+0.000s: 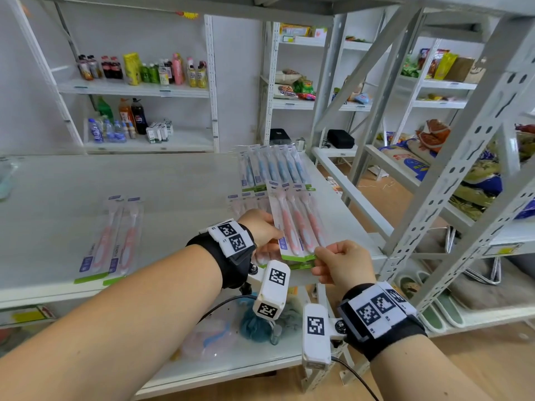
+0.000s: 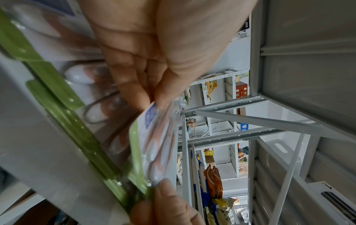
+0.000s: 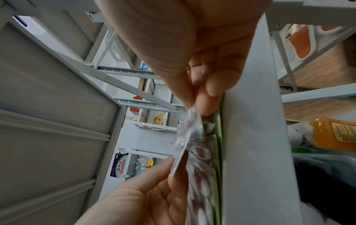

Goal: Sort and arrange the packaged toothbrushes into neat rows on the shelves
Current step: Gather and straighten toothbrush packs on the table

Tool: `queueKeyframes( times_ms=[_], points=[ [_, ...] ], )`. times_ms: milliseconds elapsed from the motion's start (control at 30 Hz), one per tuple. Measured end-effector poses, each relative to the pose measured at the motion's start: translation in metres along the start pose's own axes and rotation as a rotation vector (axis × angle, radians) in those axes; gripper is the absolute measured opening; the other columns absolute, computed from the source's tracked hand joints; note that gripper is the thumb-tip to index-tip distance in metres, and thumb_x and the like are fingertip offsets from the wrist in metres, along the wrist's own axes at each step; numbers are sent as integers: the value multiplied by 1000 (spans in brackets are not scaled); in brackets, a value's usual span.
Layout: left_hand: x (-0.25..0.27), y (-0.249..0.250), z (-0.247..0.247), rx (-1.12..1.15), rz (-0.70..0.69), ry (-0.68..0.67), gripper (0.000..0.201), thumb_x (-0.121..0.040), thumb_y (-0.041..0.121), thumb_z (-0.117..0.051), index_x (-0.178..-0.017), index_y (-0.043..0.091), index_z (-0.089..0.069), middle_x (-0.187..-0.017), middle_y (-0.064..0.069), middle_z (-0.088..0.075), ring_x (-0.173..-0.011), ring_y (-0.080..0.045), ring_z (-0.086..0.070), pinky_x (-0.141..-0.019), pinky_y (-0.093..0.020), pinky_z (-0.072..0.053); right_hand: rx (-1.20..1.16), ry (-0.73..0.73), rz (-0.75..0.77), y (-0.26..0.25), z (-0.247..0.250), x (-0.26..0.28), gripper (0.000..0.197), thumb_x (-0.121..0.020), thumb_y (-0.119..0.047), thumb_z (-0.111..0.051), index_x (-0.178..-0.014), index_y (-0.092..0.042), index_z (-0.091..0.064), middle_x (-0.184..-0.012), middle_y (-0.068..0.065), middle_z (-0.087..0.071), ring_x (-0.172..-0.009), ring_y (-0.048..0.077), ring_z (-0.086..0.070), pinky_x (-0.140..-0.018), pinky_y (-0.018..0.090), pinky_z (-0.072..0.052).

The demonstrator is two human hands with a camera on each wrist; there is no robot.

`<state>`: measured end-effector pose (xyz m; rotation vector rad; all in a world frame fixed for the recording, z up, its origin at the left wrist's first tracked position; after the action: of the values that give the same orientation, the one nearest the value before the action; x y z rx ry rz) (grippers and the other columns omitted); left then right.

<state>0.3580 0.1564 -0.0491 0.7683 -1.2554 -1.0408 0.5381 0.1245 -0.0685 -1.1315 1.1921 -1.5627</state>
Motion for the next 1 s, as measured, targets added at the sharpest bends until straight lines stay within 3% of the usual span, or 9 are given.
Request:
queueKeyframes(
  times_ms=[133,267,333,400,467,533,633,800,1000],
  points=[
    [-1,0,-3,-28,7,-16,12,-88,0,-57,-91,9,-64,-88,-19,-72,-75,-32,-71,-76,-58,-54,162,-2,70,-4,5,-4,16,-82,-10,-67,-71,-7,-56,-52,7,-60,-34,12,-49,-35,19,-37],
    [-1,1,-3,-121,10,-21,15,-88,6,-57,-102,8,-64,-84,-18,-73,-49,-21,-65,-38,-23,-44,287,115,247,-23,12,-15,16,-79,-15,-70,-66,-14,-60,-57,-2,-59,-51,12,-51,-51,22,-43],
    [-2,4,-3,-151,-11,-16,16,-89,5,-58,-104,4,-63,-90,-18,-72,-58,-24,-68,-48,-32,-55,311,100,310,-30,10,-20,4,-80,-16,-69,-77,-16,-67,-65,-5,-62,-58,7,-54,-53,15,-42],
    [-1,7,-4,-185,-27,-13,18,-89,4,-58,-105,1,-63,-93,-20,-72,-72,-31,-69,-71,-46,-58,389,24,331,-32,1,-26,17,-83,-19,-67,-99,-15,-70,-91,-2,-67,-80,10,-60,-72,19,-47],
    [-2,9,-4,-259,-50,-4,19,-88,5,-58,-106,-1,-62,-93,-21,-71,-71,-30,-68,-70,-47,-57,490,-46,338,-31,-8,-32,33,-83,-19,-66,-116,-16,-66,-124,1,-60,-111,16,-55,-95,25,-39],
    [-2,12,-4,-334,-64,3,19,-89,6,-57,-106,-1,-61,-91,-22,-71,-62,-27,-66,-64,-47,-57,560,-105,348,-31,-18,-36,43,-83,-19,-66,-126,-16,-60,-141,2,-47,-128,17,-45,-101,22,-29],
    [-3,15,-5,-422,-67,4,19,-89,6,-56,-106,-1,-60,-88,-23,-71,-55,-24,-65,-50,-36,-54,658,-178,367,-28,-30,-40,48,-83,-20,-64,-130,-15,-56,-148,4,-40,-132,16,-41,-104,21,-28],
    [-4,17,-7,-520,-76,-18,24,-86,5,-57,-110,-1,-57,-89,-21,-72,-76,-35,-71,-70,-48,-58,725,-192,396,-26,-34,-42,41,-83,-19,-62,-124,-15,-61,-147,4,-40,-131,18,-43,-105,25,-31],
    [-9,17,-4,-638,-109,-2,21,-84,13,-63,-100,-1,-61,-85,-18,-72,-74,-30,-70,-70,-39,-57,686,-214,377,-27,-34,-43,44,-83,-17,-63,-127,-14,-59,-148,4,-39,-132,16,-41,-107,25,-30]
  ],
)
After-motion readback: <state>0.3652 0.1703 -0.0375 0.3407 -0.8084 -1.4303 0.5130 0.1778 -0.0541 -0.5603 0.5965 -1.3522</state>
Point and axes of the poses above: each hand's wrist, its own x-axis away from the middle knuckle, its own z-axis out of the back of the hand, y = z × x, the point moved 6 cm from there along -x, towards the middle knuckle
